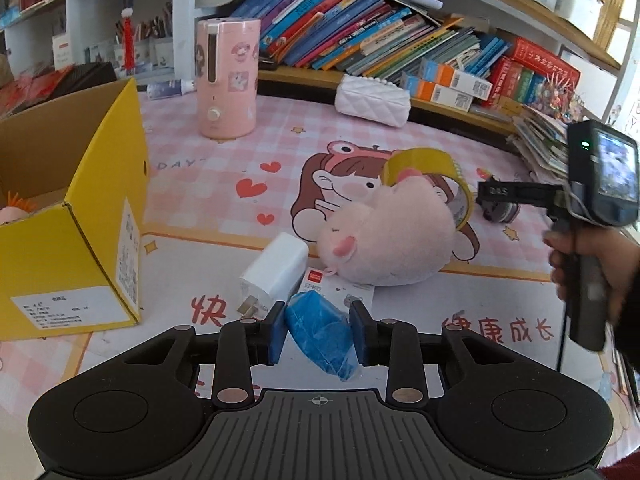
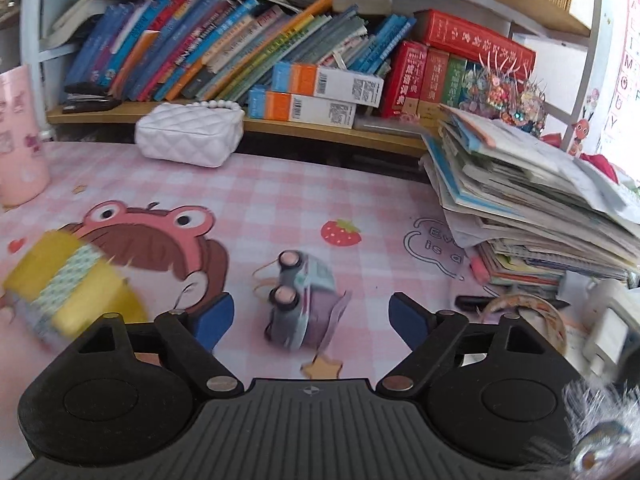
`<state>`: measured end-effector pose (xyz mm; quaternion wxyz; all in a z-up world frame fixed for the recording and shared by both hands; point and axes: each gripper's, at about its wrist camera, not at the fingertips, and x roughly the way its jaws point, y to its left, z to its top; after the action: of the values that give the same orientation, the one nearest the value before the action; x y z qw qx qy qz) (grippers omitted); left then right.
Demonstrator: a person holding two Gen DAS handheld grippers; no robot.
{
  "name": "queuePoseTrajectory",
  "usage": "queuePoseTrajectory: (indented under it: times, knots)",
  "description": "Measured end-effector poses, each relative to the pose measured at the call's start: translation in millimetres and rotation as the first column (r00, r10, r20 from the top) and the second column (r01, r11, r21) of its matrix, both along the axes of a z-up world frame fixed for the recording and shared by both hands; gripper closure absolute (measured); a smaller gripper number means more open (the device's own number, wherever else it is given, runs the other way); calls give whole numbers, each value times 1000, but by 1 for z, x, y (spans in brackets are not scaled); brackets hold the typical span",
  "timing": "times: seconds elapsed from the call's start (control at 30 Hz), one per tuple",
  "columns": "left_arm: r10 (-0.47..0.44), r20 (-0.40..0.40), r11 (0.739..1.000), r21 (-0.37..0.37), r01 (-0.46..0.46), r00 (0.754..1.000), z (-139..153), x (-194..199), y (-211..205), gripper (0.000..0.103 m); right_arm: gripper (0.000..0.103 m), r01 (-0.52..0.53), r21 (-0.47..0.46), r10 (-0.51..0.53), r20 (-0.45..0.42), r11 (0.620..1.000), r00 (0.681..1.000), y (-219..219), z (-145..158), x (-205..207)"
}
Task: Organize objects
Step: 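Grasp the blue cloth pouch with the left gripper while the right grasps the grey toy car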
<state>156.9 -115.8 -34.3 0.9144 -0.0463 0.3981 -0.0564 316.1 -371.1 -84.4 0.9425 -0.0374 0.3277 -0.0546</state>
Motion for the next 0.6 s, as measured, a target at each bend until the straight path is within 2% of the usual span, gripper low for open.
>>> queuePoseTrajectory:
  times: [0.17,0.23,0.37,0.4,0.6]
  knots:
    - [-12,4,1000,-4,12,1000,1,-1,0,72,32,8,3,-8,-21,1000,1000,-6,-10,18]
    - [-11,6,1000,-5,11,1000,1,-2,1,72,42,12,15,-11,-36,1000,999,-8,-12,21]
    - [-9,4,1000,-4,9,1000,1,-3,1,72,52,8,56,-6,-45,998,999,-12,-14,23]
    - [-9,3,1000,-4,9,1000,1,-3,2,72,58,3,65,0,-45,998,999,-12,-14,23]
    - [-6,14,1000,-12,6,1000,1,-7,6,72,60,6,93,-2,-40,996,999,-10,-7,16]
